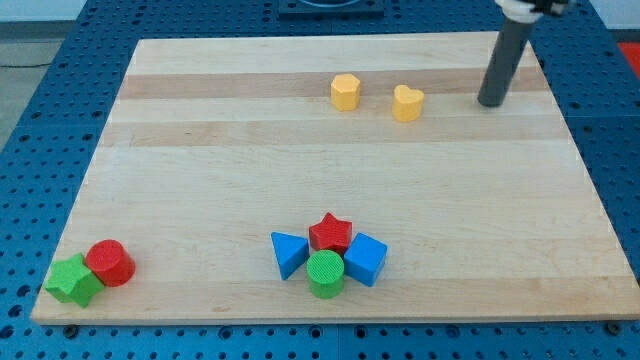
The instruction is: Push the yellow heart towards the bottom center of the board
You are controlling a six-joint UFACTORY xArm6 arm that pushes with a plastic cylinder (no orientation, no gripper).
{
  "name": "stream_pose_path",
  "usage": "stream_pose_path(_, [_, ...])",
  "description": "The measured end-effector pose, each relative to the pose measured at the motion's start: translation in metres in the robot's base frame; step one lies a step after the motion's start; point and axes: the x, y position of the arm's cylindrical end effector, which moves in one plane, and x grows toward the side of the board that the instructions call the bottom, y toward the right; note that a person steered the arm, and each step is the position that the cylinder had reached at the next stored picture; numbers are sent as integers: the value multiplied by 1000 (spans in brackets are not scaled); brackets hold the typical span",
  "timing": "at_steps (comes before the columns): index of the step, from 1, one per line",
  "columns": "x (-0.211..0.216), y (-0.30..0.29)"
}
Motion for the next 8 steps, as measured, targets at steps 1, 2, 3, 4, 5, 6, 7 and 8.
stream_pose_path(1, [-15,-24])
stream_pose_path(2, [-5,-52])
stream_pose_path(3, [12,-78])
stream_pose_path(4, [17,-100])
stream_pose_path(5, [3,-124])
stream_pose_path(6, [8,-150])
stream_pose_path(7, [28,-172])
stream_pose_path(8, [59,-173])
